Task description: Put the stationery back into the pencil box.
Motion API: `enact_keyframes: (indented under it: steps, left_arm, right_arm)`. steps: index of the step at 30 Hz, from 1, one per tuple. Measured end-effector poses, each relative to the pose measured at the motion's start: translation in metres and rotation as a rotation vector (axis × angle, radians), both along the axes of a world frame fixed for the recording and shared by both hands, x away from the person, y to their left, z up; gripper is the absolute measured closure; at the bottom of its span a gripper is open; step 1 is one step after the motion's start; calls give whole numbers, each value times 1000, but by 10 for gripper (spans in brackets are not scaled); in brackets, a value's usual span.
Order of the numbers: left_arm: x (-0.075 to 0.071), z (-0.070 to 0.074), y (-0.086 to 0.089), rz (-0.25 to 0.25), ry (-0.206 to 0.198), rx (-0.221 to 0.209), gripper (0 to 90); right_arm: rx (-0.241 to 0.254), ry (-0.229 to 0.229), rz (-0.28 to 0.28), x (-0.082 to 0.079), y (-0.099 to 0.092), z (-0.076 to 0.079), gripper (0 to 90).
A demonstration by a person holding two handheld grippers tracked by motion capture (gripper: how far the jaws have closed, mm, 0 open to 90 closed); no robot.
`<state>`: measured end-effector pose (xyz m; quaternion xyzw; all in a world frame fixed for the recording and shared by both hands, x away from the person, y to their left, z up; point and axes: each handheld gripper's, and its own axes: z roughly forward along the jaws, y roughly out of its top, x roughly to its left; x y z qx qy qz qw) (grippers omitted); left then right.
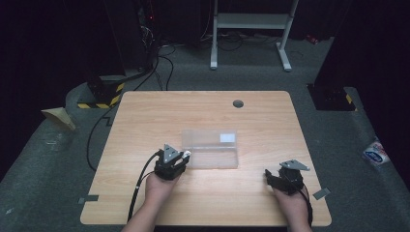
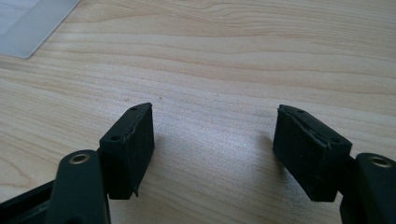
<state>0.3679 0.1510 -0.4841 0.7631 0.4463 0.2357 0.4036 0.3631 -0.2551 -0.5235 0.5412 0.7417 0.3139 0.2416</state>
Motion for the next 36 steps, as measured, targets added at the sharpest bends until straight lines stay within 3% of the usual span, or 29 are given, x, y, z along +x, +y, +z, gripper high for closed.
enact_keyframes:
  steps: [13, 26, 29, 32, 33, 36]
  left_arm:
    - [10, -8, -4, 20, 28, 22, 681]
    - [18, -18, -9, 45, 57, 69, 680]
    - [20, -20, -10, 69, 51, 89, 680]
    - [21, -20, -10, 78, 55, 81, 671]
    - [22, -20, -9, 78, 58, 53, 580]
    - [21, -18, -9, 69, 50, 37, 554]
  right_arm:
    - [-3, -2, 1, 0, 0, 0, 291]
    - [-1, 0, -3, 0, 0, 0, 293]
    - [-1, 0, -4, 0, 0, 0, 293]
    - [-1, 0, -4, 0, 0, 0, 293]
    - [-1, 0, -4, 0, 0, 0, 293]
    - [-1, 0, -4, -1, 0, 0, 293]
